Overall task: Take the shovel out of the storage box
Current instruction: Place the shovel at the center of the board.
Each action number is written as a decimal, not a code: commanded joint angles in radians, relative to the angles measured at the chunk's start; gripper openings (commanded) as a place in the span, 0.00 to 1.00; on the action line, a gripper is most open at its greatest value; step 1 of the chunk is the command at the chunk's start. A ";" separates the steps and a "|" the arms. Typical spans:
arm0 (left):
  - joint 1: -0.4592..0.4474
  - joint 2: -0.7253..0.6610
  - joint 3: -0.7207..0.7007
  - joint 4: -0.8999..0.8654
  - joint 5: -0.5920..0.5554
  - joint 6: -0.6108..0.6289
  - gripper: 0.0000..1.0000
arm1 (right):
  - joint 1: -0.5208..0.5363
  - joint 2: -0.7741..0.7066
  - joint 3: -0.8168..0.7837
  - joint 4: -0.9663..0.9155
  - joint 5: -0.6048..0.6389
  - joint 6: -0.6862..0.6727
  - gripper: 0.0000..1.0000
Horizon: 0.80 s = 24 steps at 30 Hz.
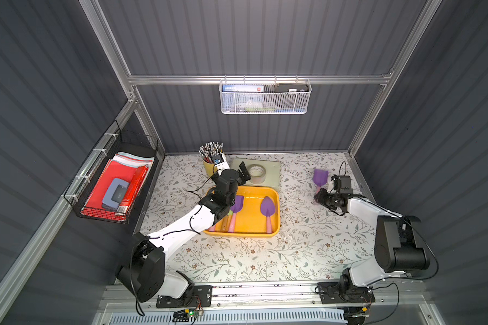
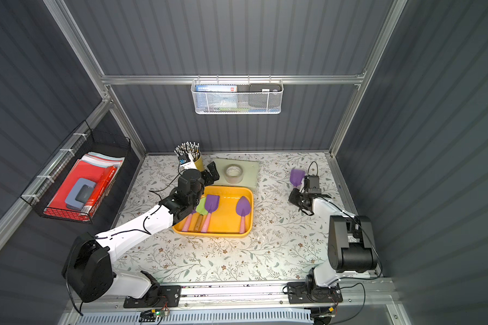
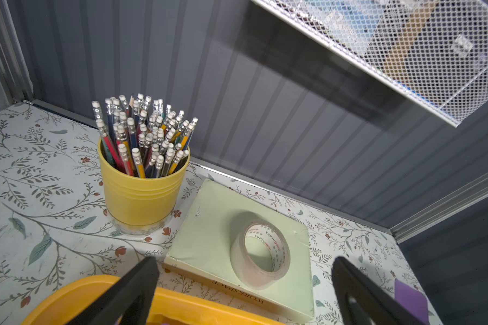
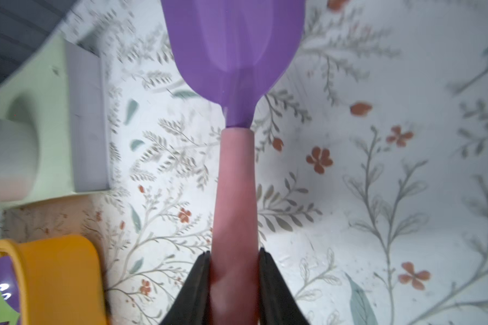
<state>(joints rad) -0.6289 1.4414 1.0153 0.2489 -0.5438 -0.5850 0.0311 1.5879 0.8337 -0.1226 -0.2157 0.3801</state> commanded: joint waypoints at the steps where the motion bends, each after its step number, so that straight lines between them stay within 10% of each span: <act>1: 0.004 0.020 0.009 -0.030 0.004 0.001 0.99 | -0.010 0.002 -0.036 -0.030 -0.002 0.027 0.00; 13: 0.003 0.051 0.005 -0.017 0.020 -0.004 0.99 | -0.067 0.117 -0.003 -0.108 0.073 0.007 0.00; 24: 0.003 0.107 0.032 -0.007 0.119 0.044 0.96 | -0.057 0.000 -0.009 -0.179 0.218 0.041 0.60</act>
<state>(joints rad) -0.6289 1.5150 1.0164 0.2371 -0.4889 -0.5766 -0.0261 1.6333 0.8364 -0.2092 -0.0998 0.4046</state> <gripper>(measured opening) 0.968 0.541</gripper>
